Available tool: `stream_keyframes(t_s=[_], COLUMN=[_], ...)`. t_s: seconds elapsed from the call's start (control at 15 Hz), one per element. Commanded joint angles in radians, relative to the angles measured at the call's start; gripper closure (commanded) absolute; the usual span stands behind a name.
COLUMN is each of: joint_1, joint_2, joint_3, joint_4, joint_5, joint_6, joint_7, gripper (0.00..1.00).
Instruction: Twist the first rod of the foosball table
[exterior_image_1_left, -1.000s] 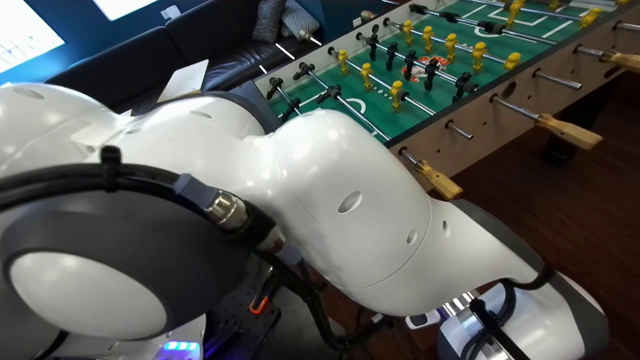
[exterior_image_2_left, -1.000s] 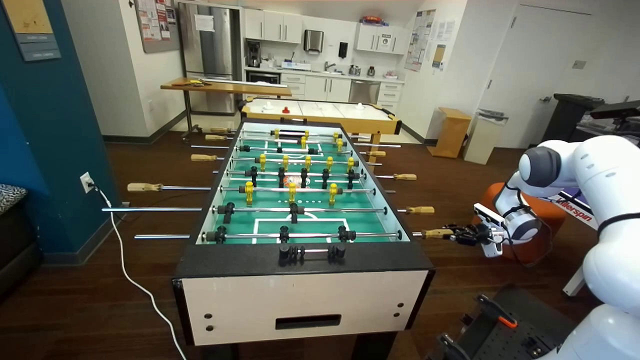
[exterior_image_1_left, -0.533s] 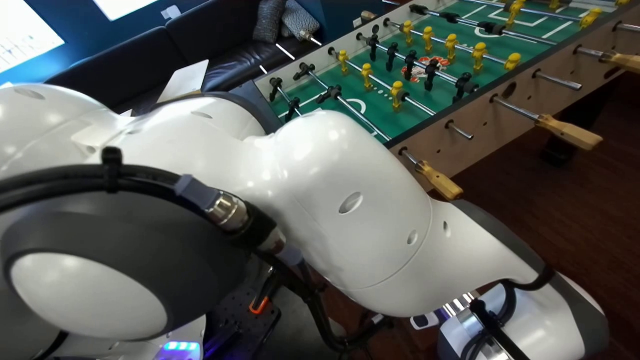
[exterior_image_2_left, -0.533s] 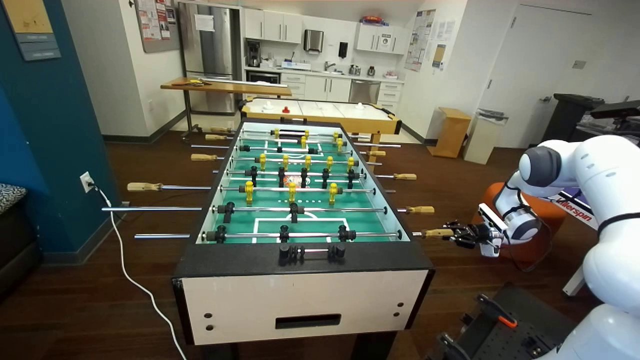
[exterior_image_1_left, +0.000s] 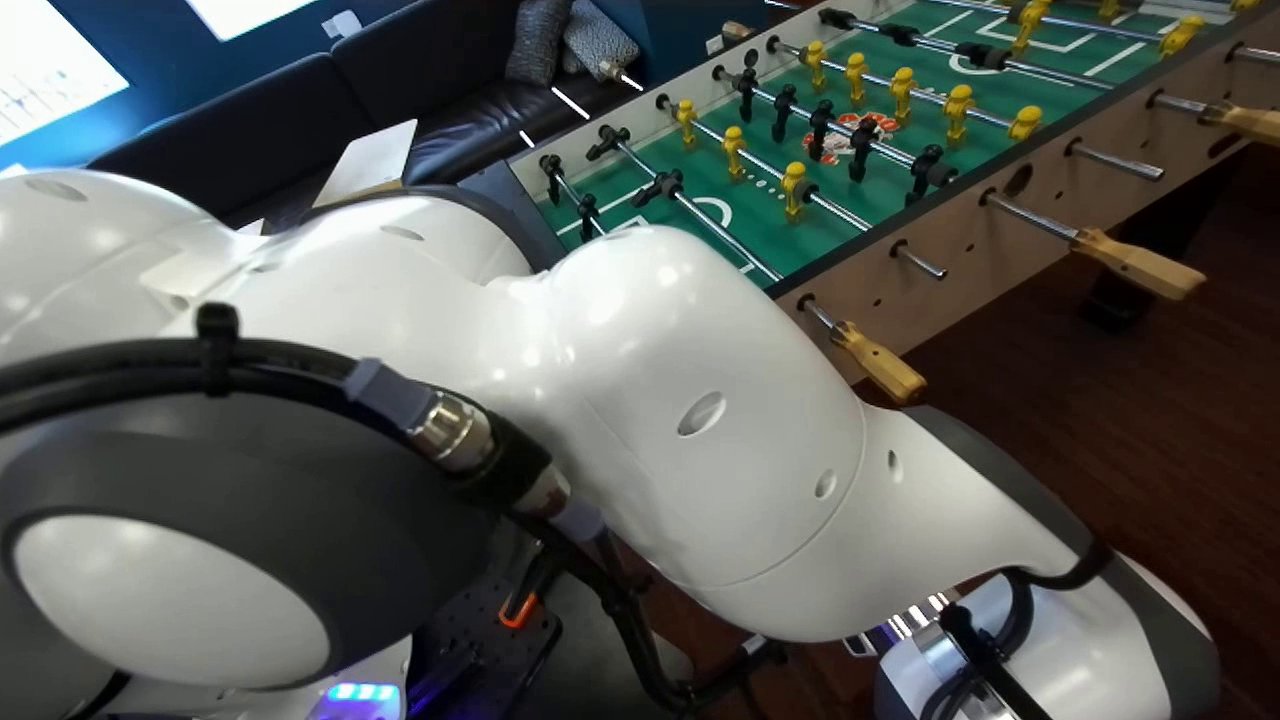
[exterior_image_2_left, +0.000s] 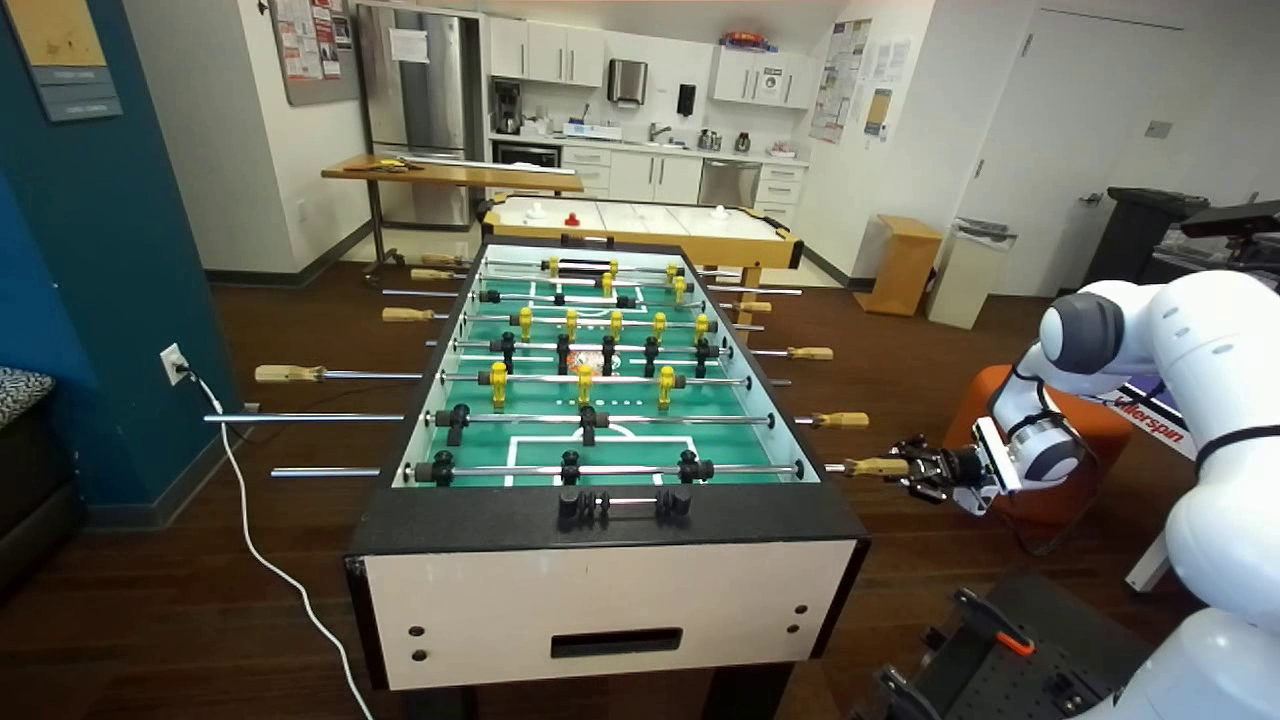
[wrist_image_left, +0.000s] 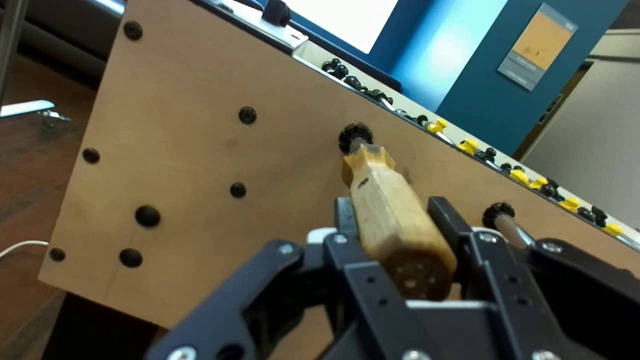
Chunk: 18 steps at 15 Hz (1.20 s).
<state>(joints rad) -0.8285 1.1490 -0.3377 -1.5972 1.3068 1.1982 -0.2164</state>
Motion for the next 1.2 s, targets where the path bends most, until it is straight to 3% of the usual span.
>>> stream_keyframes(t_s=[0.0, 0.27, 0.33, 0.53, 1.13], joint_1=[-0.013, -0.016, -0.016, -0.002, -0.002], joint_2=[0.001, -0.002, -0.002, -0.027, -0.046], joint_3=[0.013, 0.014, 0.014, 0.009, 0.008], joint_4=[0.004, 0.000, 0.000, -0.025, -0.049], joint_5=[-0.007, -0.007, -0.007, -0.006, -0.001], joint_6=[0.008, 0.009, 0.009, 0.064, 0.078], joint_7=[-0.041, -0.095, -0.095, -0.297, -0.762], gripper=[0.59, 0.59, 0.84, 0.84, 0.84])
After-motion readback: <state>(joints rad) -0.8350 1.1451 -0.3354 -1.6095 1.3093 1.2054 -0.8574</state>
